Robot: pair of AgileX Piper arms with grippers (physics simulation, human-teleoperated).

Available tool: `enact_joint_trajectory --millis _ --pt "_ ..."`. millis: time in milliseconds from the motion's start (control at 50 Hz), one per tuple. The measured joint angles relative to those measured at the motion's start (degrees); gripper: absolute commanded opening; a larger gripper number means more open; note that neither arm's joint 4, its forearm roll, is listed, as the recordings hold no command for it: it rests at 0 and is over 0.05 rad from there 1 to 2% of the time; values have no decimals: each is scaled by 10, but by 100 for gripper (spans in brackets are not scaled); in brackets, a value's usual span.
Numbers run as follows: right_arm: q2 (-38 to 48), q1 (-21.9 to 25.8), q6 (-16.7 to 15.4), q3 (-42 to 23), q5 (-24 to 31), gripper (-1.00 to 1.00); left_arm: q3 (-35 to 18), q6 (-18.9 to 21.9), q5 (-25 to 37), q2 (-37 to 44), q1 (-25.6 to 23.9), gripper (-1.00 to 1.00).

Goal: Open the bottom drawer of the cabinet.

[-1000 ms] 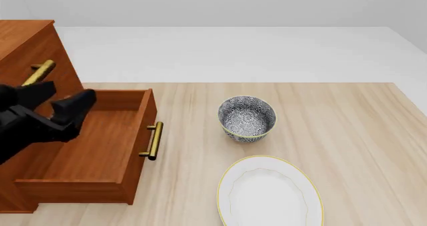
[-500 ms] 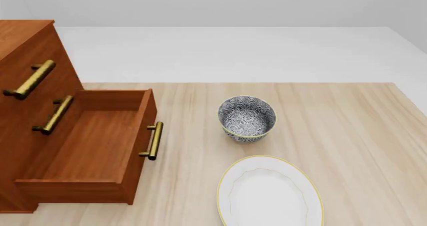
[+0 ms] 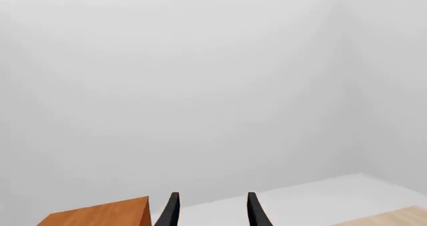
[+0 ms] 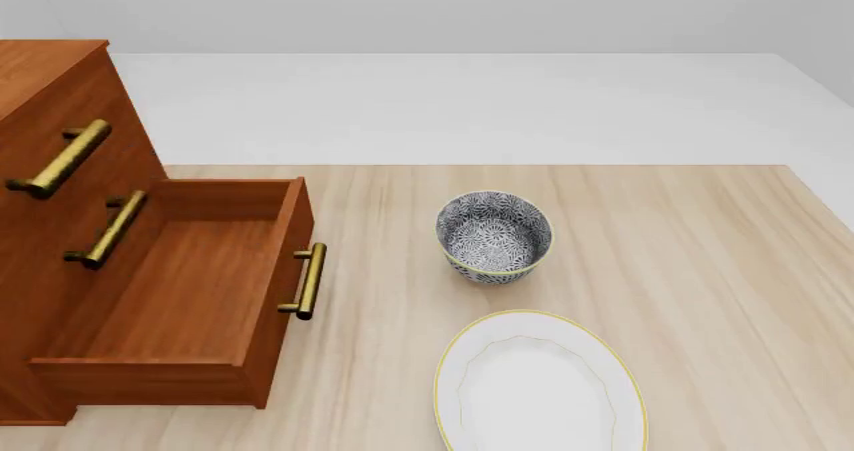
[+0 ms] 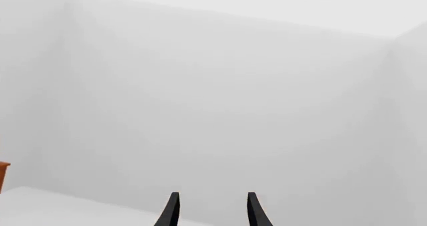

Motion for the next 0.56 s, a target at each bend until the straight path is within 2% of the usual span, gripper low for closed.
enact_joint_trajectory --millis 420,560 --pt "-9 3 -17 -120 105 100 -83 56 34 -15 3 100" --pt "-10 1 -13 -89 76 100 -102 69 50 -16 6 100"
